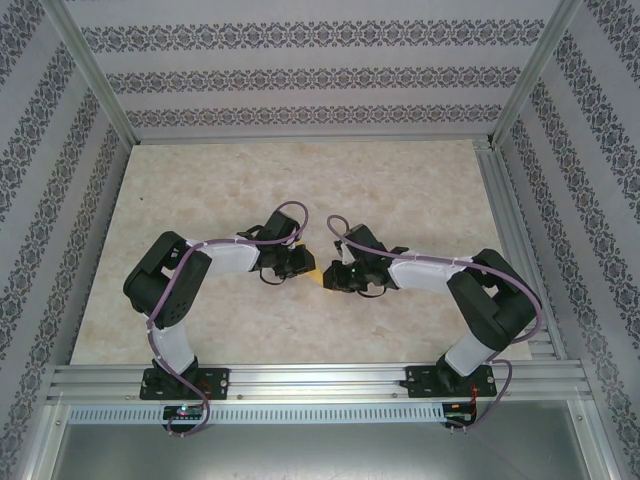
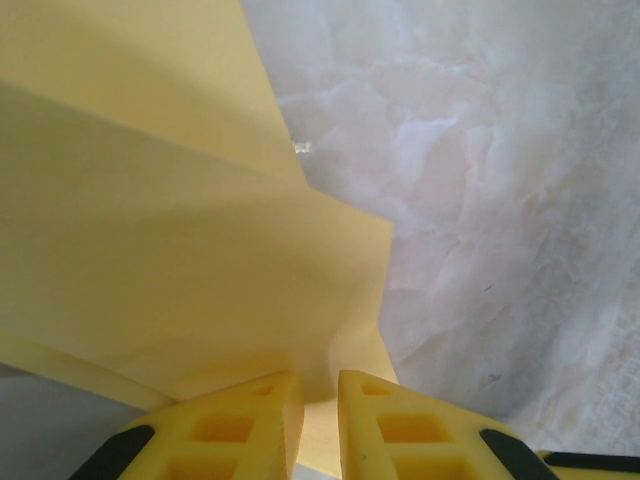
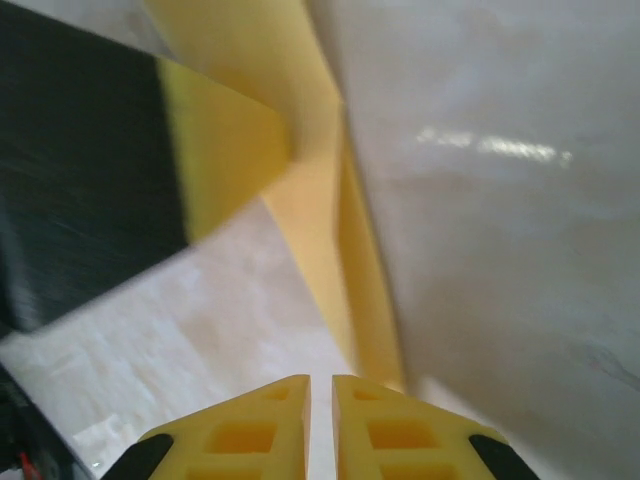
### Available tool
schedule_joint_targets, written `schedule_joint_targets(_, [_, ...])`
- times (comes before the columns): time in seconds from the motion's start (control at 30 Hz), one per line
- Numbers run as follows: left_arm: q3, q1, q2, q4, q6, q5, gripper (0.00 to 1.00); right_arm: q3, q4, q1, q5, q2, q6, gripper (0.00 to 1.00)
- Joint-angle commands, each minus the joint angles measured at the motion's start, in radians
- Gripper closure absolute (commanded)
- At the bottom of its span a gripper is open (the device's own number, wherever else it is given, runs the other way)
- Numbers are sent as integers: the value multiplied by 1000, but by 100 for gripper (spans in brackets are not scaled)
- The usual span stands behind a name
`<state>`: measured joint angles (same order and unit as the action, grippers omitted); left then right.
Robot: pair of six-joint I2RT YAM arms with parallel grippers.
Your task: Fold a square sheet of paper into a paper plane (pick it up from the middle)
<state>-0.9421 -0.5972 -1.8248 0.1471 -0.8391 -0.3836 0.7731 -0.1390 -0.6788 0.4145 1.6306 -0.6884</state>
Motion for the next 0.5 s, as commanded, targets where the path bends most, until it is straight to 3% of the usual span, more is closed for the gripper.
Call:
schedule_joint_targets(0.0, [21,0,-53,72,15,89,80,65,14,-10,30,61,4,86])
schedule_joint_targets(0.2, [21,0,-40,69,21,86,79,60,68,-8,34,157,-14,87])
schedule_joint_targets(0.47, [5,16,-19,73,55,89,78,-36,69,7,21,165,-17,87])
